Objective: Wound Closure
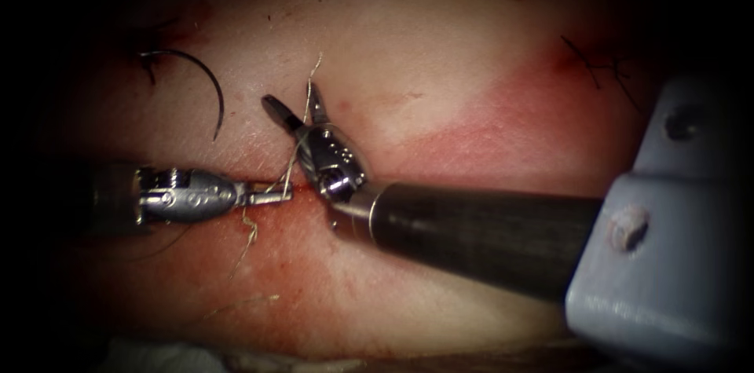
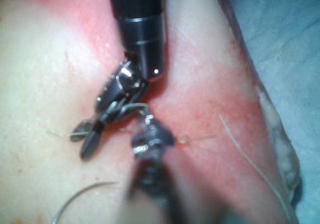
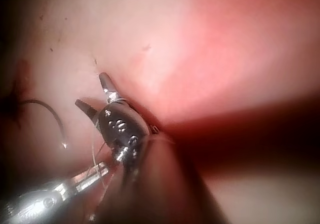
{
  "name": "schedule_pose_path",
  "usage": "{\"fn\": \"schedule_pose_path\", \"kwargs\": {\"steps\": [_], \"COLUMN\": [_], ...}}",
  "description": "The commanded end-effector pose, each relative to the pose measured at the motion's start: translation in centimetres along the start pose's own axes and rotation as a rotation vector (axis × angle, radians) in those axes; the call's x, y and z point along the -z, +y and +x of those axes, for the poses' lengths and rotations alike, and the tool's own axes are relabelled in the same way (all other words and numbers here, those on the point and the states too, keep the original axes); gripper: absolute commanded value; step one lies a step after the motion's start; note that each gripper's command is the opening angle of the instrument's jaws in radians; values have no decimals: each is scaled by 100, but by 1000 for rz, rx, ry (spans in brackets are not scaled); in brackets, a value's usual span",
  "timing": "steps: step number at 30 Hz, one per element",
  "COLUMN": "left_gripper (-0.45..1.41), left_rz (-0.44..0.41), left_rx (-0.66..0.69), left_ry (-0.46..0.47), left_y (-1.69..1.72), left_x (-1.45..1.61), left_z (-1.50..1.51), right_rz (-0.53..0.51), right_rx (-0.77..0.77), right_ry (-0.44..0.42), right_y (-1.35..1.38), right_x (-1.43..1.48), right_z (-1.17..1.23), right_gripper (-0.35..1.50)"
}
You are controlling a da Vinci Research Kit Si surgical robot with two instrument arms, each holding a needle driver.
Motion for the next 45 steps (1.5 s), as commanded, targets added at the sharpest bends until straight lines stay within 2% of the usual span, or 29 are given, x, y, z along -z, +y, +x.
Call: {"fn": "schedule_pose_path", "kwargs": {"steps": [1, 3, 4, 5, 6, 9, 12, 18, 21, 22, 25, 26, 28, 31, 35, 43, 45], "left_gripper": [-45, -45, -45, -45, -45, -45, -45, -45, -45, -45, -45, -45, -45, -45, -45, -45, -45], "left_rz": [-3, -3, -4, -4, -4, -4, 6, 21, 33, 39, 40, 40, 43, 51, 56, 67, 74], "left_rx": [0, 0, -1, -1, -1, -1, 7, 29, 38, 49, 56, 61, 65, 83, 101, 115, 116], "left_ry": [1, 1, 1, 1, 2, 2, -6, -18, -26, -31, -31, -31, -34, -38, -41, -52, -58], "left_y": [4, 5, 5, 5, 5, 5, 2, -13, -27, -40, -49, -65, -77, -114, -142, -183, -201], "left_x": [-8, -8, -7, -7, -7, -7, -2, 16, 21, 24, 26, 28, 31, 39, 36, 44, 53], "left_z": [-3, -4, -4, -4, -4, -4, -9, -24, -32, -38, -41, -43, -43, -39, -32, -13, -5], "right_rz": [2, 11, 15, 21, 58, 19, 40, 73, 96, 118, 131, 148, 159, 186, 213, 247, 264], "right_rx": [0, 1, 1, 1, 3, 6, -6, 85, 115, 148, 164, 181, 191, 210, 240, 272, 293], "right_ry": [-6, -6, -11, -13, -21, -2, 26, 75, 85, 86, 86, 83, 81, 75, 64, 25, 5], "right_y": [-4, -3, -3, -3, -4, -8, -20, -39, -54, -67, -74, -80, -82, -85, -89, -89, -91], "right_x": [-3, -1, 1, 1, 3, 9, 23, 49, 64, 76, 83, 93, 100, 117, 130, 142, 144], "right_z": [-9, -9, -10, -10, -11, -11, -3, 7, 1, -8, -14, -23, -28, -36, -43, -61, -75], "right_gripper": [113, 83, 42, 17, -35, -35, -35, -35, -35, -35, -35, -35, -35, -35, -35, -35, -35]}}
